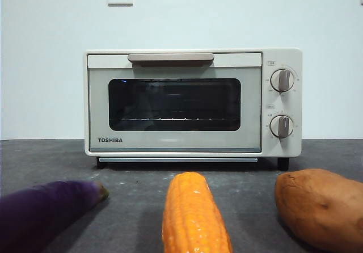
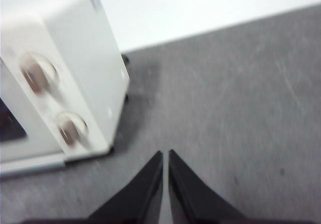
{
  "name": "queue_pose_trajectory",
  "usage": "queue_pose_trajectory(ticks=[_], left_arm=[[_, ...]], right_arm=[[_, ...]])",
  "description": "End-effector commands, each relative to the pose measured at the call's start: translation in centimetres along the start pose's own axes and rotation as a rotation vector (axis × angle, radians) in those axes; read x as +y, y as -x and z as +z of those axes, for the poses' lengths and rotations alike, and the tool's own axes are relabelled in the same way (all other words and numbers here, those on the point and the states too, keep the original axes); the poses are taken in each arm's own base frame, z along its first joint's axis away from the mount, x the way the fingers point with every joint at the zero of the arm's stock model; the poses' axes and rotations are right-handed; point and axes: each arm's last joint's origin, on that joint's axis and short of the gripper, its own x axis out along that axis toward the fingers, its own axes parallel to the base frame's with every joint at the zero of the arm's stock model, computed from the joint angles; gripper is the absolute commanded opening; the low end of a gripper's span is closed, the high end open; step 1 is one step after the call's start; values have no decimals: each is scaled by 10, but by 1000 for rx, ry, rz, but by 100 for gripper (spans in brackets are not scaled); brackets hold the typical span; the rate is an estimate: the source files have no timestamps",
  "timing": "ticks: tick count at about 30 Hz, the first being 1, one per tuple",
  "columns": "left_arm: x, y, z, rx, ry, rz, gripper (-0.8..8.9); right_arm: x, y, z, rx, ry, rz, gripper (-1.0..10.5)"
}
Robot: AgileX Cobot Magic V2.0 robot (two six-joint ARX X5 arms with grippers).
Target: Take the eggplant from the table,put the eggplant in the oven
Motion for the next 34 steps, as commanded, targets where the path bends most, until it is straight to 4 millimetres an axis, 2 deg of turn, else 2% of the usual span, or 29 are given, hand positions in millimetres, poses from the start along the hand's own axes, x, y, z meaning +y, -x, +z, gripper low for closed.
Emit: queue_pose_trajectory(ticks=[1, 5, 13, 19, 25, 27, 31, 34], left_arm=[[-8, 4, 16, -22, 5, -30, 6], [-17, 5, 34, 7, 5, -36, 6], [-41, -4, 81, 109, -54, -103, 6], [-58, -15, 115, 219, -140, -136, 6], [-70, -23, 136, 288, -159, -185, 6], [-73, -26, 139, 298, -163, -210, 6], [-76, -28, 140, 308, -167, -233, 6], [-78, -28, 139, 311, -172, -246, 6]], right_arm=[[6, 7, 20, -37, -19, 9, 5], [15, 16, 47, -45, -19, 13, 5], [32, 25, 103, -3, 24, 6, 5], [42, 24, 133, 118, 83, 18, 5], [51, 19, 154, 296, 112, 95, 17], [53, 17, 158, 353, 98, 125, 70], [57, 11, 165, 488, 50, 154, 311], [57, 3, 166, 543, 15, 161, 423]])
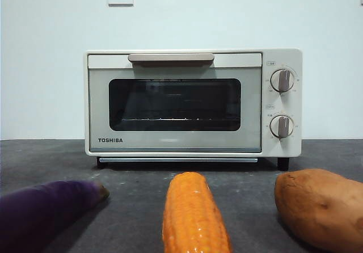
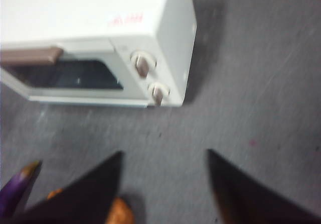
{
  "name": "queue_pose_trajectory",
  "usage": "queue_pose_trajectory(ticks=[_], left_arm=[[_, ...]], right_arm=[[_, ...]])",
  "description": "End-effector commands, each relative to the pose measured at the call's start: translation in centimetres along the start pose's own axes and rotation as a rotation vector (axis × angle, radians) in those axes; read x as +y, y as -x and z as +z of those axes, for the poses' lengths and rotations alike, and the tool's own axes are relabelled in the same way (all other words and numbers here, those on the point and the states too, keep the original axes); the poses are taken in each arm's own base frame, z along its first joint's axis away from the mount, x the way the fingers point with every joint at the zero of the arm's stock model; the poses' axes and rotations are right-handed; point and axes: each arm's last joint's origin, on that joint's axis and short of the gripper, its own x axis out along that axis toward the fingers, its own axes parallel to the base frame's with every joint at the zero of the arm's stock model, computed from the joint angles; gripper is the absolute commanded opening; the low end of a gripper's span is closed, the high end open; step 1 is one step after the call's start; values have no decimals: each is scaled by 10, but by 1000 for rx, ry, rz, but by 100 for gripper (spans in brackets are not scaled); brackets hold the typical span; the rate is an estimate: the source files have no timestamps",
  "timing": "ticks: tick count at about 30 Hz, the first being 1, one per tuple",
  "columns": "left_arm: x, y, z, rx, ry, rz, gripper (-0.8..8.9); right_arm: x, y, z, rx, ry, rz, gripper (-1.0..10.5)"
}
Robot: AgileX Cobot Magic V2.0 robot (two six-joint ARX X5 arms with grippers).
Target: Take the eggplant from the table,put the eggplant in the oven
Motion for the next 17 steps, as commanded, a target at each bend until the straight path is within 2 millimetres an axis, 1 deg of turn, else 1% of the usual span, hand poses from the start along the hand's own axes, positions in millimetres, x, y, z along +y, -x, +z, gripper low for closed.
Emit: queue_pose_trajectory(ticks=[1, 5, 10, 12, 17], left_arm=[[-4, 1, 5, -18, -33, -18, 6], [-5, 1, 5, -14, -37, -29, 6], [-8, 0, 4, -5, -43, -53, 6], [-8, 0, 4, -5, -43, -55, 6], [-9, 0, 4, -3, -47, -60, 6]], right_arm=[[1, -3, 6, 16, -34, 26, 428], [3, -11, 12, 33, -111, 139, 428], [10, -24, 19, 98, -146, 346, 428], [16, -32, 20, 147, -157, 418, 428], [37, -57, 19, 269, -137, 500, 428]])
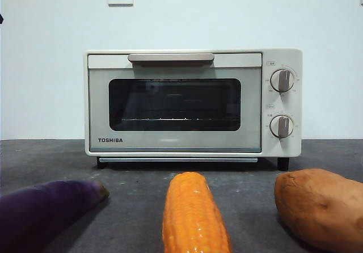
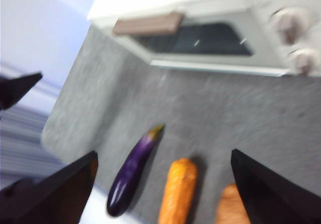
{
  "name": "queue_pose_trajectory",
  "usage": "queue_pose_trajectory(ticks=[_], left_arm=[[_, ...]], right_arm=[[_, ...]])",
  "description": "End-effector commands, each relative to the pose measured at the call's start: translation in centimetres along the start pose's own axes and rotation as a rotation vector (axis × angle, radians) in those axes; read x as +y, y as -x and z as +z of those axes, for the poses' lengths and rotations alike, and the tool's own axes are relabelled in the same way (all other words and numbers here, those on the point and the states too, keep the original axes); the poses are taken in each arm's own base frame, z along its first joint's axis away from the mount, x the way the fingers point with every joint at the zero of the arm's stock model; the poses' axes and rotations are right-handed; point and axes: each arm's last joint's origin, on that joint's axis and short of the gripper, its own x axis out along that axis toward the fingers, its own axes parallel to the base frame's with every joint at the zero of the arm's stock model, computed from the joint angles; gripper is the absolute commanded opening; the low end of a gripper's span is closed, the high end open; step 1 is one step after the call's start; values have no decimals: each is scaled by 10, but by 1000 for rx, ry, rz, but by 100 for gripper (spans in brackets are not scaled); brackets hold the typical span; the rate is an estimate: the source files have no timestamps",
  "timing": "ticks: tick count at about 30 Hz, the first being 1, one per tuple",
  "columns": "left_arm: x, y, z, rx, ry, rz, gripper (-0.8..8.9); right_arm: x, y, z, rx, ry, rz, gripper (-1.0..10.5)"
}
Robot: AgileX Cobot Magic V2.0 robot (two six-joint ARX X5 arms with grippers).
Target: Take the eggplant from the table,put the eggplant in the oven
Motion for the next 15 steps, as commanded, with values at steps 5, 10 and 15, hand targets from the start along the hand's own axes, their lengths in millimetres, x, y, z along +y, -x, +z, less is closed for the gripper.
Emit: queue_pose_trajectory(ticks=[5, 10, 15], left_arm=[[-3, 1, 6, -20, -30, -11, 6], [-3, 1, 6, -21, -30, -11, 6], [-2, 1, 6, -22, -30, -2, 6]], right_arm=[[21, -49, 0, 142, 12, 9, 428], [41, -99, -14, 255, 33, -13, 428], [73, -156, -39, 362, 75, 36, 428]])
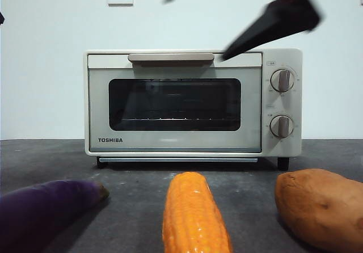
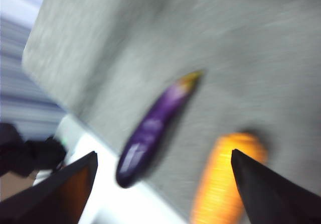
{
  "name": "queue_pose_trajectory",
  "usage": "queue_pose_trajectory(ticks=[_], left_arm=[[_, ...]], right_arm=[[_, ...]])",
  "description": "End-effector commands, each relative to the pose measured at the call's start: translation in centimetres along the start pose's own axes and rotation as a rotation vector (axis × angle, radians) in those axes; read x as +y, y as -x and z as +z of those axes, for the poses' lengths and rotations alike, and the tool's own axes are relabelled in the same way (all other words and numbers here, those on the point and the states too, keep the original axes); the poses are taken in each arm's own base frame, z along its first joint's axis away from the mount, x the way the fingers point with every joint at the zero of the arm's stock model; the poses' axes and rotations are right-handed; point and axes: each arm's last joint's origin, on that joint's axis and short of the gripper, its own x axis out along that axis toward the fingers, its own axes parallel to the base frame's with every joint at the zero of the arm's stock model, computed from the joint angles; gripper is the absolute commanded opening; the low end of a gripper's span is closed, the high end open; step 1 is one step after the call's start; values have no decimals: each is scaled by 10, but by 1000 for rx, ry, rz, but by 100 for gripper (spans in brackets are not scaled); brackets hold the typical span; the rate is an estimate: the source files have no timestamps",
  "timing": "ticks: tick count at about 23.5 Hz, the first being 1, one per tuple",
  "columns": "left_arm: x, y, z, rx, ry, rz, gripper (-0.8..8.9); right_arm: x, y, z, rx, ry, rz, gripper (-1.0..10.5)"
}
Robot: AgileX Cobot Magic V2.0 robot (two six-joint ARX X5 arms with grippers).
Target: Take the eggplant from the table,put the eggplant in the oven
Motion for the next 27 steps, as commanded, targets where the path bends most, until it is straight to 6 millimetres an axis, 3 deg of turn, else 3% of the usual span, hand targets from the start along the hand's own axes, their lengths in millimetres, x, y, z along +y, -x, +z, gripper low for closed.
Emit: queue_pose_trajectory(ticks=[1, 6, 10, 13, 21, 27], left_arm=[[-2, 0, 6, -20, -29, -3, 6], [-2, 0, 6, -18, -28, -2, 6], [-2, 0, 6, -15, -26, -2, 6], [-2, 0, 6, -15, -27, -1, 6], [-2, 0, 6, -14, -27, -2, 6], [-2, 0, 6, -14, -27, -2, 6]], right_arm=[[25, -28, 2, 41, 21, 29, 428], [55, -93, 5, 129, 83, -72, 428], [59, -138, 1, 213, 95, -169, 428], [55, -161, -1, 257, 90, -213, 428], [35, -201, -11, 319, 74, -295, 389], [37, -203, -14, 321, 80, -290, 176]])
